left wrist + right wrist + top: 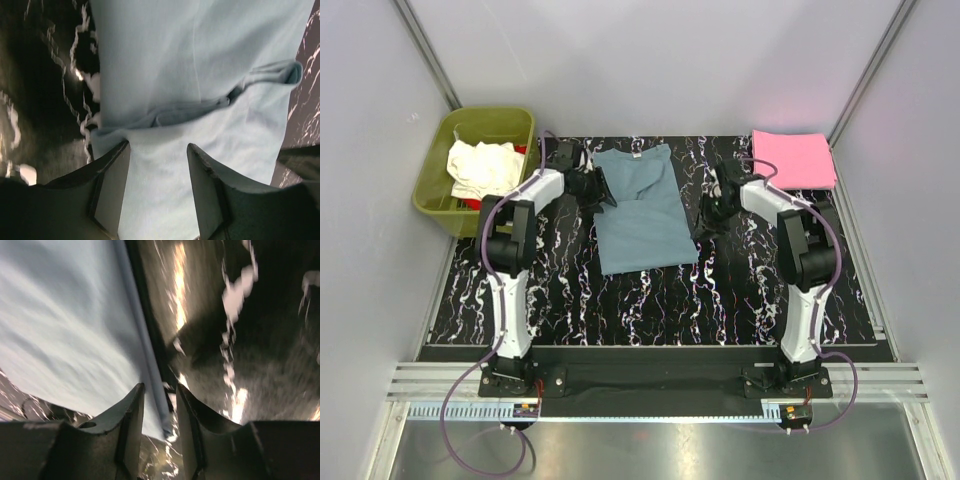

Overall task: Fold and stack the t-shirts
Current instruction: Fold the tshirt

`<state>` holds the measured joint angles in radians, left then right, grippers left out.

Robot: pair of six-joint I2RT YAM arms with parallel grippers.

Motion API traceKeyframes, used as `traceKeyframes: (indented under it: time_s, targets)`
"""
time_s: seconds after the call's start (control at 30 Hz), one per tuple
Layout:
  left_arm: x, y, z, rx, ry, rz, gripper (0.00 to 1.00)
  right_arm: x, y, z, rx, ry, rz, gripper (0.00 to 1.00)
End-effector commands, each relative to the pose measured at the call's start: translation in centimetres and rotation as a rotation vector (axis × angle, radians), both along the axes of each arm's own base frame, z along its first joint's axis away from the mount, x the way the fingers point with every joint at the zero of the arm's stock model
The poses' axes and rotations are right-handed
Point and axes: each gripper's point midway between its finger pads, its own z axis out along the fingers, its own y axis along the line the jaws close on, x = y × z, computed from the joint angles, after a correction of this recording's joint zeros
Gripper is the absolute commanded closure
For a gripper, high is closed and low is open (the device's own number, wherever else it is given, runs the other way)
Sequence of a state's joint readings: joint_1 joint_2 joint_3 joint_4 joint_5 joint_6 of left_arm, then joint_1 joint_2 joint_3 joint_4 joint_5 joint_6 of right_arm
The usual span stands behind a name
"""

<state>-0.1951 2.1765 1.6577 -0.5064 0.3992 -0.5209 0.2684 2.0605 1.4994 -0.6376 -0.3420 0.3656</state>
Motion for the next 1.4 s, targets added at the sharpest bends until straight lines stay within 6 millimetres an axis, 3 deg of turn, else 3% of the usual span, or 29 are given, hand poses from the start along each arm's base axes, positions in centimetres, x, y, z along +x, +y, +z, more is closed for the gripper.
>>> traceKeyframes:
  time_s: [0.0, 0.17, 0.23, 0.4, 0.5, 0.57, 0.67, 0.7, 0.77, 0.83, 0.87, 0.97, 1.0, 1.17, 1.37]
  targets:
    - [2.4, -0.2, 1.7, -0.001, -0.083, -0.037, 0.45, -0.9, 0.2, 2.4, 0.047, -0.096, 0.024, 0.61]
    - [2.6, 0.1, 3.1, 0.015, -0.071, -0.025, 0.41, -3.4, 0.8, 2.9, 0.114, -0.089, 0.027, 0.62]
    - [2.7, 1.1, 4.9, 0.066, -0.091, 0.006, 0.39, -3.3, 0.3, 3.4, 0.091, -0.104, 0.018, 0.62]
    - [3.3, 2.9, 9.9, 0.143, -0.198, 0.028, 0.33, -0.6, 1.2, 5.8, 0.109, -0.167, 0.026, 0.59]
    - [2.3, 2.5, 11.0, 0.116, -0.203, 0.01, 0.35, 1.5, 1.7, 6.4, 0.118, -0.223, 0.045, 0.59]
    - [0.7, 2.5, 9.9, 0.125, -0.159, 0.019, 0.35, 3.5, 2.0, 6.7, 0.1, -0.263, 0.084, 0.59]
    - [-1.8, 1.8, 10.4, 0.105, -0.161, 0.015, 0.36, 6.4, 2.2, 6.3, 0.063, -0.296, 0.13, 0.56]
    - [-4.1, 2.2, 9.4, 0.117, -0.13, 0.013, 0.36, 7.0, 2.3, 6.2, 0.055, -0.302, 0.142, 0.54]
    - [-6.4, 1.6, 8.5, 0.117, -0.122, 0.009, 0.35, 8.4, 2.7, 5.9, 0.056, -0.322, 0.176, 0.52]
    - [-9.8, 1.6, 7.0, 0.137, -0.101, 0.001, 0.35, 9.3, 3.5, 6.3, 0.086, -0.347, 0.216, 0.52]
    - [-10.7, 1.7, 6.5, 0.144, -0.095, 0.001, 0.35, 9.6, 3.6, 5.1, 0.082, -0.334, 0.23, 0.52]
    - [-13.7, 1.9, 5.7, 0.14, -0.095, 0.002, 0.34, 10.7, 3.7, 3.9, 0.07, -0.326, 0.246, 0.52]
    - [-15.0, 1.7, 4.4, 0.122, -0.067, -0.014, 0.34, 10.9, 3.7, 3.6, 0.066, -0.322, 0.247, 0.53]
    - [-18.2, 1.6, 2.3, 0.141, -0.032, -0.039, 0.33, 11.8, 4.5, 2.6, 0.111, -0.334, 0.274, 0.53]
    - [-19.1, 1.0, 0.6, 0.099, -0.007, -0.066, 0.32, 12.2, 4.6, 1.0, 0.101, -0.32, 0.276, 0.58]
